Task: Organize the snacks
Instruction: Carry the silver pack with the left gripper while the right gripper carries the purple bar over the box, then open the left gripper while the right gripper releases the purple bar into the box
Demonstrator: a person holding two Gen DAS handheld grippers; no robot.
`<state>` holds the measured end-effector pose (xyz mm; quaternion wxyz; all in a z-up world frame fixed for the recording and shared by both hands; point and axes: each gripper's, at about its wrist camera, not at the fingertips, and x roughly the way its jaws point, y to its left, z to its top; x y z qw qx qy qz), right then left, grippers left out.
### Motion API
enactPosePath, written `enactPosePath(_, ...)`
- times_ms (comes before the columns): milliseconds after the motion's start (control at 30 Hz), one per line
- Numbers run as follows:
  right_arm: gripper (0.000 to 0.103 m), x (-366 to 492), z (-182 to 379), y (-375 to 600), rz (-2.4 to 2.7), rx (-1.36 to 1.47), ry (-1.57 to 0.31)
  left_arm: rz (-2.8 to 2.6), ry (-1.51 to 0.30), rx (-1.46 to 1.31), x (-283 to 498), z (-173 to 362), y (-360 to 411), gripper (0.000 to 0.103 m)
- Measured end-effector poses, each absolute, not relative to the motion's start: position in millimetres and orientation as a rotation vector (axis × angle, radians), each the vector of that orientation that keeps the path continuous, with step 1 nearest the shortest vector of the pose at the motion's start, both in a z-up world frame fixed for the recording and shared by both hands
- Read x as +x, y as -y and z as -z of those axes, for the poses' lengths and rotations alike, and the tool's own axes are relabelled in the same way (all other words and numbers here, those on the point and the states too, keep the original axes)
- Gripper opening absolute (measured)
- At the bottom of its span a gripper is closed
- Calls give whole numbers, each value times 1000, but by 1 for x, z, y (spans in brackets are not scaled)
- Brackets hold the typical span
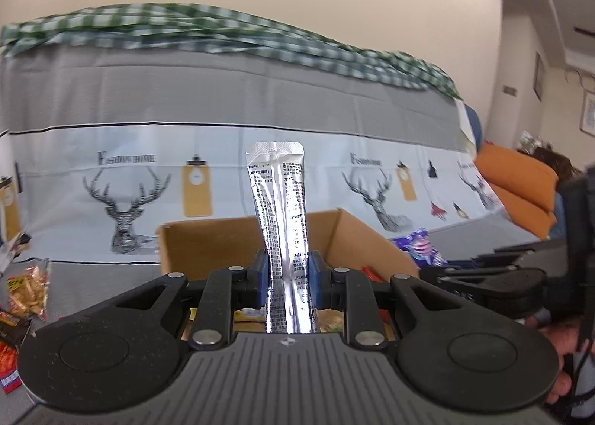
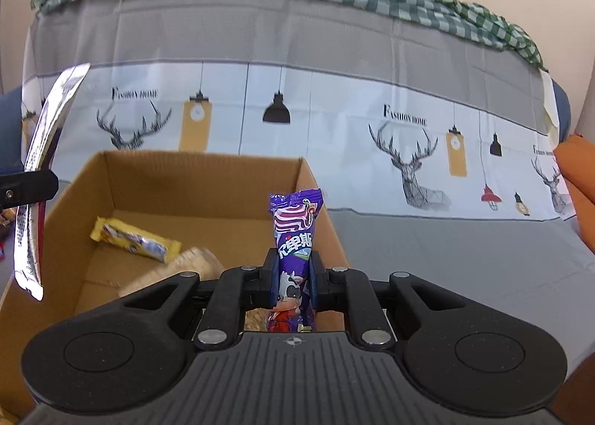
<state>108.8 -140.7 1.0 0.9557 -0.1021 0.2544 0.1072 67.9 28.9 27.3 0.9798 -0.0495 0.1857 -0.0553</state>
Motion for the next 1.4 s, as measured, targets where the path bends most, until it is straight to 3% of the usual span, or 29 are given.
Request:
enactPosePath(1133,16,113,4,135,-231,-222,-558,155,-376,-82,65,-26,-24,24)
enactPosePath(1233,16,113,4,135,-230,-220,-557,173,-393,-94,66,-25,-24,27)
enactPosePath(1300,17,113,3,135,-223,-220,-549,181,-398,-94,66,-24,-23,40)
enactPosePath(1367,27,111,0,136,-220,-203,-528,182,-384,-84,63,-26,-21,43)
enactPosePath(1400,38,109,-2,136,-220,-192,-518,183,-379,-87,62,-26,-22,43)
